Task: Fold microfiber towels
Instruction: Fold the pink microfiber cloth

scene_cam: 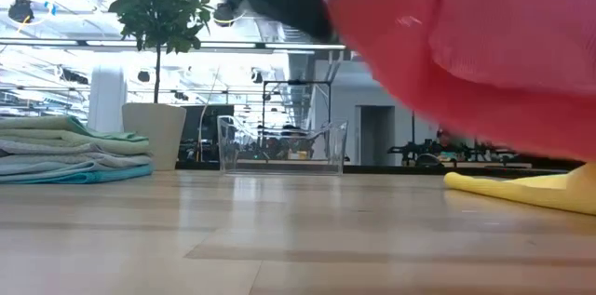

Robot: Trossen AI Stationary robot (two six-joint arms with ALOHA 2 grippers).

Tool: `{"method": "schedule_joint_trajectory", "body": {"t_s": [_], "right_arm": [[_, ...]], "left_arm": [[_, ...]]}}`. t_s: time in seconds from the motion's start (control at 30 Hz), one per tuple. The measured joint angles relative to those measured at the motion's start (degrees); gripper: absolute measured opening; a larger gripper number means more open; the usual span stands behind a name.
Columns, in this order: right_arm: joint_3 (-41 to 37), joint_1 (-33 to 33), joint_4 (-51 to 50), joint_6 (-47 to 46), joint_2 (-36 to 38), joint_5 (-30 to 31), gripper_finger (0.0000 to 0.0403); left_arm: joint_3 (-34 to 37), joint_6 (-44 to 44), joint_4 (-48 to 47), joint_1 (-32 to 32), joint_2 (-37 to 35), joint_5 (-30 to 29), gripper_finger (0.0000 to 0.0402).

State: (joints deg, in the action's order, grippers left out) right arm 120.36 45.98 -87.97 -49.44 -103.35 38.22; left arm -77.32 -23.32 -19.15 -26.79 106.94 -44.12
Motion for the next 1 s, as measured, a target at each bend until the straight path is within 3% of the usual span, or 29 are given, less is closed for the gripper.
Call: {"method": "schedule_joint_trajectory", "body": {"t_s": [0.2, 0.37, 0.5, 0.63, 0.8, 1.0], "right_arm": [[1.50, 1.71, 4.05, 2.64, -0.05, 3.70, 0.0022], [3.39, 3.91, 11.79, 7.68, -0.04, 4.61, 0.0019], [3.46, 5.77, 13.53, 3.06, -0.02, 7.25, 0.0026], [-1.96, 6.29, 13.27, -8.23, 0.02, 12.07, 0.0027], [-11.74, 4.79, 18.98, -19.05, -0.07, 9.34, 0.0026], [-20.63, 1.36, 33.13, -16.03, -0.13, 3.09, 0.0032]], "left_arm": [[0.02, -7.81, -15.63, -6.22, -13.64, -10.18, 0.0000], [0.02, -12.72, -18.63, -11.53, -22.67, -11.26, 0.0000], [0.00, -18.31, -21.77, -15.28, -26.43, -8.68, 0.0000], [0.03, -32.38, -31.95, -17.45, -27.07, -4.29, 0.0000], [0.48, -46.42, -40.27, -19.12, -23.67, 0.38, 0.0000], [0.25, -46.53, -38.92, -18.43, -18.75, 5.97, 0.0000]]}}
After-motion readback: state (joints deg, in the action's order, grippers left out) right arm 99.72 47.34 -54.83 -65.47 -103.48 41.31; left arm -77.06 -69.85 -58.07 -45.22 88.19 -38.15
